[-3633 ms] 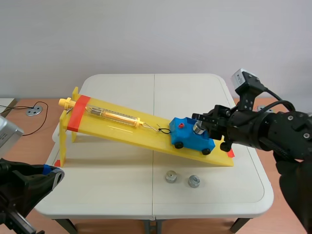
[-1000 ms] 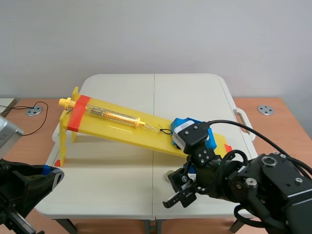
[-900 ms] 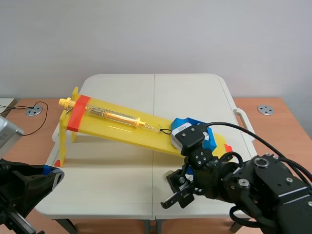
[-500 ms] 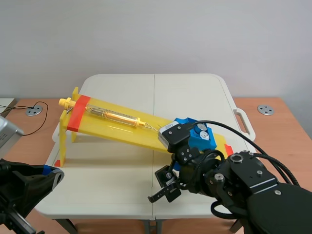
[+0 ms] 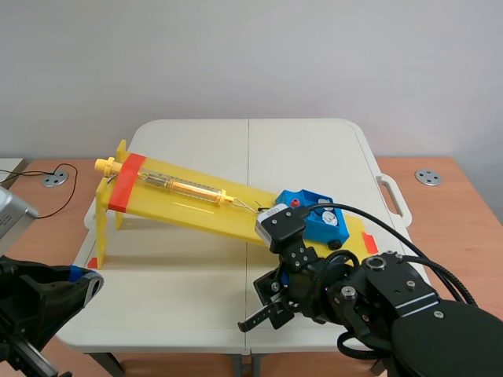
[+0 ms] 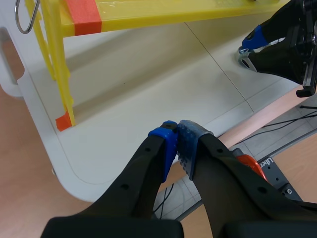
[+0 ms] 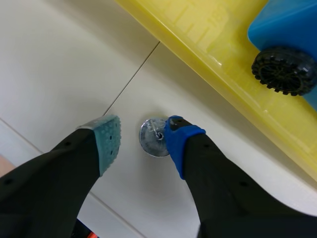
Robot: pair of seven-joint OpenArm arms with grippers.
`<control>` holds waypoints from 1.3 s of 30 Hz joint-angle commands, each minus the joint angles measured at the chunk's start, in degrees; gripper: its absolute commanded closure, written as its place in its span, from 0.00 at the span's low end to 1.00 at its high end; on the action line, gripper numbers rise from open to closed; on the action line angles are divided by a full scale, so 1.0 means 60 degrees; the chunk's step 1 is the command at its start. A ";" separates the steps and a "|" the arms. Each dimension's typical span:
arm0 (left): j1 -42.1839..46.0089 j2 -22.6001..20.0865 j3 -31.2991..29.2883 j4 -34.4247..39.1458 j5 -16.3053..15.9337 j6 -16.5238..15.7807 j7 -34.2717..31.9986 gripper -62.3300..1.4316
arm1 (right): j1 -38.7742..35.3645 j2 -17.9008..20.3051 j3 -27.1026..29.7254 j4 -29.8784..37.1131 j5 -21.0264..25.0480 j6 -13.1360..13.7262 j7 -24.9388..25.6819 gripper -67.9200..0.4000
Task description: Place the four metal weights on the blue cart on the ramp.
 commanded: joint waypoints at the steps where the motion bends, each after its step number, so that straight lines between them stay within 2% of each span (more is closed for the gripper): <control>1: -0.0189 0.0073 -0.0142 0.0692 -0.0732 -0.0200 -0.0889 0.93 | 0.0871 -0.0127 0.0004 0.0532 0.0240 -0.0251 0.0929 0.76; 7: -0.0189 0.0073 -0.0142 0.0692 -0.0732 -0.0200 -0.0889 0.93 | 0.0867 0.0000 0.0007 0.0532 0.0211 -0.0423 0.0346 0.99; 10: -0.0189 0.0073 -0.0142 0.0692 -0.0732 -0.0200 -0.0889 0.93 | 0.0841 0.0186 0.0007 0.0718 0.0237 -0.0382 0.0324 0.98; 12: -0.0189 0.0073 -0.0142 0.0692 -0.0732 -0.0200 -0.0889 0.93 | 0.0696 0.0426 0.0029 0.1220 0.0583 -0.0382 0.0095 0.98; 15: -0.0189 0.0073 -0.0142 0.0692 -0.0732 -0.0200 -0.0889 0.93 | 0.0171 0.0911 0.0219 0.2488 0.1155 -0.0379 -0.0277 0.98; 22: -0.0193 0.0069 -0.0142 0.0692 -0.0732 -0.0200 -0.0889 0.93 | -0.1392 0.1985 0.1126 0.5435 0.1836 -0.0342 -0.1151 0.98; 29: -0.0193 0.0069 -0.0142 0.0692 -0.0732 -0.0200 -0.0892 0.93 | -0.2612 0.2677 0.2408 0.7533 0.2313 -0.0342 -0.1967 0.98; 33: -0.0215 0.0069 -0.0142 0.0692 -0.0732 -0.0200 -0.0885 0.93 | -0.2812 0.2677 0.3348 0.8211 0.2408 -0.0346 -0.2342 0.98; 35: -0.0219 0.0069 -0.0142 0.0692 -0.0732 -0.0200 -0.0889 0.93 | -0.2728 0.2670 0.3690 0.8269 0.2433 -0.0430 -0.2229 0.98; 39: -0.0219 0.0069 -0.0142 0.0692 -0.0736 -0.0200 -0.0889 0.93 | -0.2255 0.2634 0.3803 0.8047 0.2353 -0.0743 -0.1960 0.98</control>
